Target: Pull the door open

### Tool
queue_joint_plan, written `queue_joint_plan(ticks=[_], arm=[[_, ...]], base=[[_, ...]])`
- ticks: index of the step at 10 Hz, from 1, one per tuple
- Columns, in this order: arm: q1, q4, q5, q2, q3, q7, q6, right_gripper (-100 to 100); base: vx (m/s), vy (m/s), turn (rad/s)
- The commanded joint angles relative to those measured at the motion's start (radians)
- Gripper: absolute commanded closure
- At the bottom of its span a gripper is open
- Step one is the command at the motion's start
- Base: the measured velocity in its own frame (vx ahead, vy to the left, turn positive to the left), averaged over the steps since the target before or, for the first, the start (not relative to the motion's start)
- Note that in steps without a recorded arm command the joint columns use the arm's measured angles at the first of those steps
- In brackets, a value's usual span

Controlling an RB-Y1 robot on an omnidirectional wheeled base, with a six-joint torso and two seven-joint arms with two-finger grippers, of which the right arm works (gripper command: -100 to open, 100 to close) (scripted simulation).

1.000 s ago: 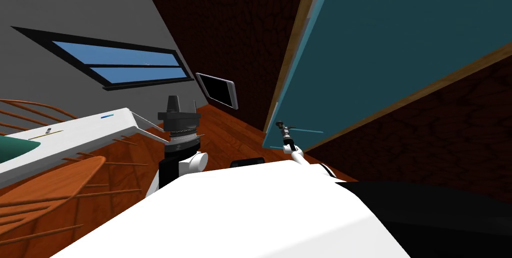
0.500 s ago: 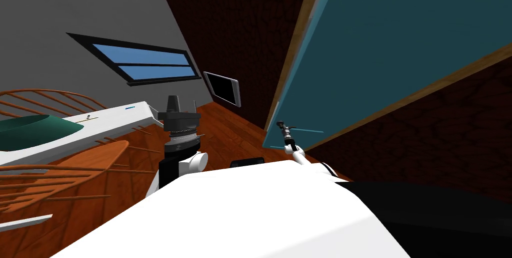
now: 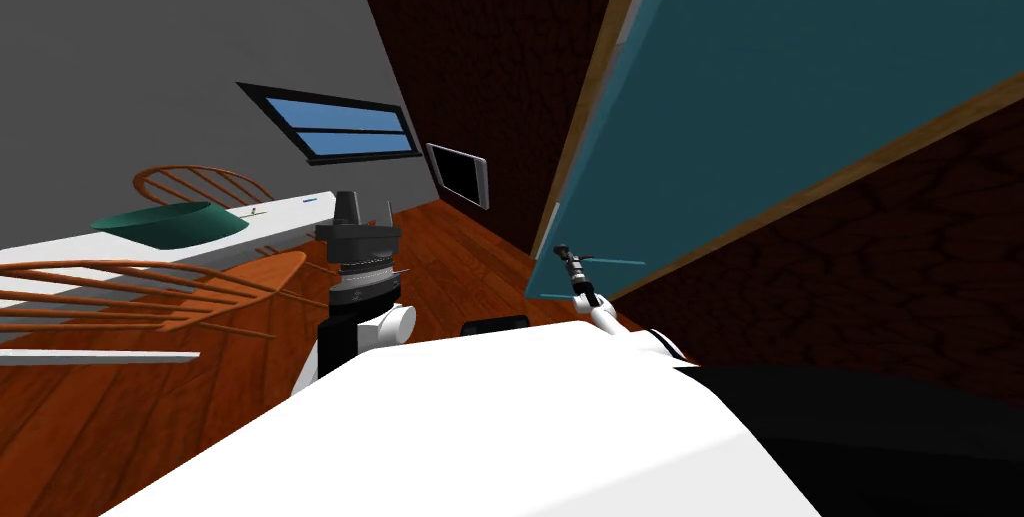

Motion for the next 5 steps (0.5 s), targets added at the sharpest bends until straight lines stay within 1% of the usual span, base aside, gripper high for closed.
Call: queue_joint_plan(ticks=[1,2,3,4,5], arm=[[0.006,0.0,0.005,-0.018,0.013,-0.023,-0.015,100],[0.003,0.001,0.004,-0.009,0.009,-0.015,-0.008,100],[0.018,-0.003,0.012,-0.023,0.03,-0.039,-0.028,100],[0.022,-0.005,0.014,-0.027,0.034,-0.044,-0.033,100],[0.029,-0.008,0.018,-0.036,0.044,-0.056,-0.044,100]], base=[[-0.229,-0.056,0.119],[-0.102,-0.018,0.027],[-0.157,-0.059,0.106],[-0.188,-0.06,0.106],[-0.173,-0.042,0.075]])
